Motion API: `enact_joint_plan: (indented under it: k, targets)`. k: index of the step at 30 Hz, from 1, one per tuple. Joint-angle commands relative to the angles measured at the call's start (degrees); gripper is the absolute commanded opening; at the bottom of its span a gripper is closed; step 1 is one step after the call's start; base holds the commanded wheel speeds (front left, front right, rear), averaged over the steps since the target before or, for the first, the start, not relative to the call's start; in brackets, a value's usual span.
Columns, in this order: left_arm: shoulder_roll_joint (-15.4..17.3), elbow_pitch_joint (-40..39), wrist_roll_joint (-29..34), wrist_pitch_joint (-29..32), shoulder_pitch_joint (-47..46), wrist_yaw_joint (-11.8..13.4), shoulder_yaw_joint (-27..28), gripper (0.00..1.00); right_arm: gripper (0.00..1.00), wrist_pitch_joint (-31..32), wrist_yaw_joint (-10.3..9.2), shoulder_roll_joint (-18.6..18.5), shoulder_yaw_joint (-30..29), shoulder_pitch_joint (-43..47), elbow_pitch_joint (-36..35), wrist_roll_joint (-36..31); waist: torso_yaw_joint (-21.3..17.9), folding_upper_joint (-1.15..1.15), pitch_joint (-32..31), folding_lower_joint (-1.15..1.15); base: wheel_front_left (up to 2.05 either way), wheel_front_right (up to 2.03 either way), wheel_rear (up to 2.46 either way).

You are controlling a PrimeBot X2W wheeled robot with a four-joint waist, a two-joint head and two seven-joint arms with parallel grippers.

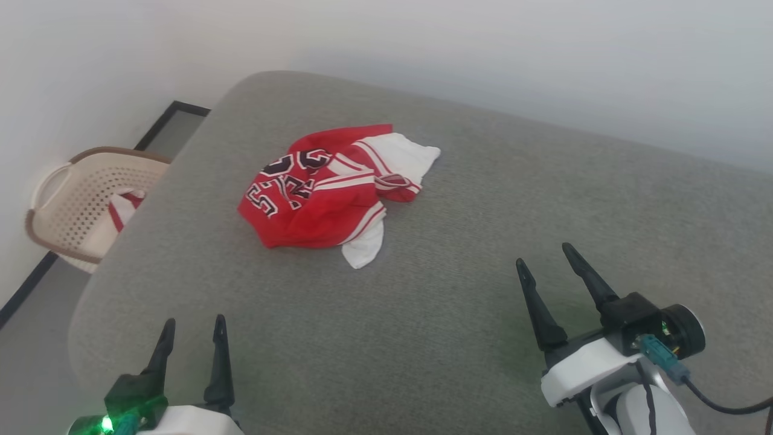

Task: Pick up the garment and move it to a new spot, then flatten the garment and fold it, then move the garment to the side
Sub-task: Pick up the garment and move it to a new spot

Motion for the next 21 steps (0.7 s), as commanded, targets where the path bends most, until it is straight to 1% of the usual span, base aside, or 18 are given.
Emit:
enact_joint_plan:
  k: [1, 3, 6, 11, 15, 16, 17, 18, 20, 21]
  targets:
    - [-0.1, -0.3, -0.2, -0.3, -0.1, 0.3, 0.0, 1.0, 1.0, -0.2, 0.03, -0.3, -0.1, -0.3, 0.1, 0.4, -0.6, 0.0, 0.2, 0.0, 0.0, 0.0, 0.0]
    - [-0.1, -0.4, -0.8, -0.3, -1.1, -0.3, 0.0, 1.0, 1.0, -0.2, 0.03, -0.3, -0.1, -0.5, 0.1, 0.4, -1.6, 0.0, 0.6, 0.0, 0.0, 0.0, 0.0]
    - [0.2, 0.0, 0.5, -0.3, -3.6, -1.9, -0.6, 1.0, 1.0, -0.2, 0.03, -0.4, -0.6, -0.9, -0.1, 0.4, -3.5, 0.0, 1.4, 0.0, 0.0, 0.0, 0.0]
    - [4.8, 3.7, 3.2, -0.3, -12.6, -4.1, -2.5, 1.0, 1.0, -0.2, 0.03, -0.6, -1.1, -2.1, -0.5, 0.3, -7.8, 0.0, 4.0, 0.0, 0.0, 0.0, 0.0]
    - [9.3, 12.4, 3.1, -0.3, -22.2, -4.9, -4.4, 1.0, 1.0, -0.2, 0.03, -0.9, -1.8, -3.2, -0.9, 0.1, -11.0, 0.0, 6.6, 0.0, 0.0, 0.0, 0.0]
    - [9.9, 15.0, 1.6, -0.3, -24.8, -5.0, -4.5, 1.0, 1.0, -0.2, 0.03, -0.8, -1.7, -3.7, -1.1, 0.1, -11.9, 0.0, 7.5, 0.0, 0.0, 0.0, 0.0]
    - [11.0, 18.3, 1.1, 0.7, -27.2, -5.1, -5.1, 1.0, 1.0, -0.2, 0.03, -1.0, -1.9, -4.0, -1.2, 0.1, -12.5, 0.0, 8.2, 0.0, 0.0, 0.0, 0.0]
    - [12.9, 21.6, 1.3, 1.9, -29.5, -5.2, -6.2, 1.0, 1.0, -0.2, 0.03, -1.1, -1.9, -4.2, -1.3, 0.1, -13.3, 0.0, 8.9, 0.0, 0.0, 0.0, 0.0]
    - [14.0, 27.0, -3.1, 5.1, -34.3, -5.2, -8.8, 1.0, 1.0, -0.2, 0.03, -1.0, -2.2, -4.9, -1.5, 0.1, -14.7, 0.0, 10.2, 0.0, 0.0, 0.0, 0.0]
    - [15.7, 29.6, -4.5, 7.8, -35.9, -5.2, -10.6, 1.0, 1.0, -0.2, 0.03, -1.0, -2.2, -5.2, -1.5, 0.1, -15.5, 0.0, 10.8, 0.0, 0.0, 0.0, 0.0]
